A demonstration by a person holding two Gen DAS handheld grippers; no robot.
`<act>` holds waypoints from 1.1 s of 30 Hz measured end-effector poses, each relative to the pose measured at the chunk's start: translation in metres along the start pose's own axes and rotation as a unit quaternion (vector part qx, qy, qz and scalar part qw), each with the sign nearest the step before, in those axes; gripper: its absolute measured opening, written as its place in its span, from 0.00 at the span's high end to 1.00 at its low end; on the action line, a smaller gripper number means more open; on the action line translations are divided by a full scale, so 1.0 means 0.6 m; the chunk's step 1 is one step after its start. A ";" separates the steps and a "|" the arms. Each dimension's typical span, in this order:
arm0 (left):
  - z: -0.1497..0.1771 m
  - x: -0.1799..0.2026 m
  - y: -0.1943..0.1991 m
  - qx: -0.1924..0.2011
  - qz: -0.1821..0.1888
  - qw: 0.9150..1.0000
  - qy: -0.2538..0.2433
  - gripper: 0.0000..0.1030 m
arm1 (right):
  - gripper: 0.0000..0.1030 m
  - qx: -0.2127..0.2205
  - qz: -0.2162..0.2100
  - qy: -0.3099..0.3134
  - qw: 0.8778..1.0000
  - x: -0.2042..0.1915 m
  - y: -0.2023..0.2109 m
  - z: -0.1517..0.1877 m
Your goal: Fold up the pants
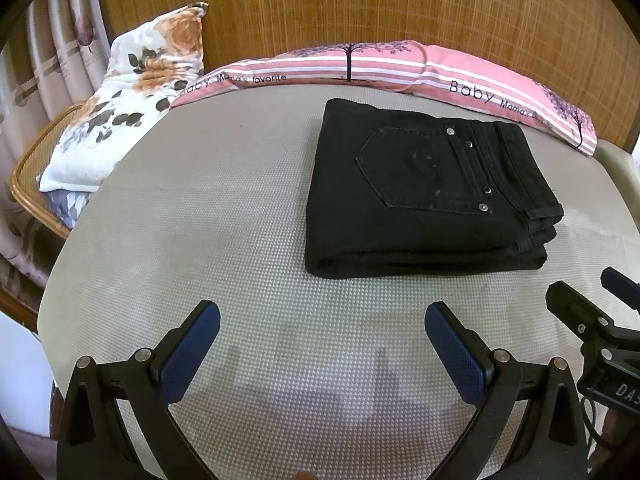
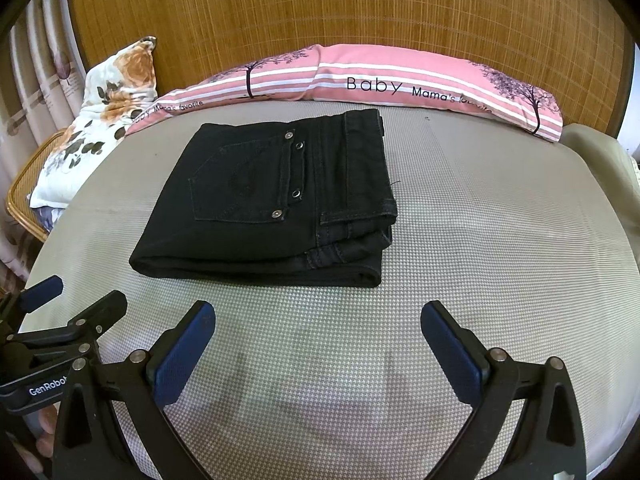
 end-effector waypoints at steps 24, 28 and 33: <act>-0.008 0.006 0.007 0.007 0.005 1.000 -0.016 0.01 | 0.01 0.001 0.009 0.005 1.000 0.000 -0.001 -0.004; -0.009 0.009 0.006 0.008 0.004 1.000 -0.022 0.01 | 0.01 0.001 0.013 0.000 1.000 0.004 -0.001 -0.007; -0.013 0.014 0.004 0.009 -0.003 0.999 -0.033 0.01 | 0.01 0.003 0.017 -0.001 1.000 0.004 0.001 -0.008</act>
Point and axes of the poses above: each gripper's, at about its wrist camera, not at the fingertips, and y roughly against the way its jaws point, x to its right, z to its underside, the point moved 2 cm from there along -y, roughly the way its jaws point, and after that the axes turned 8 degrees about -y, right-handed, at the moved point
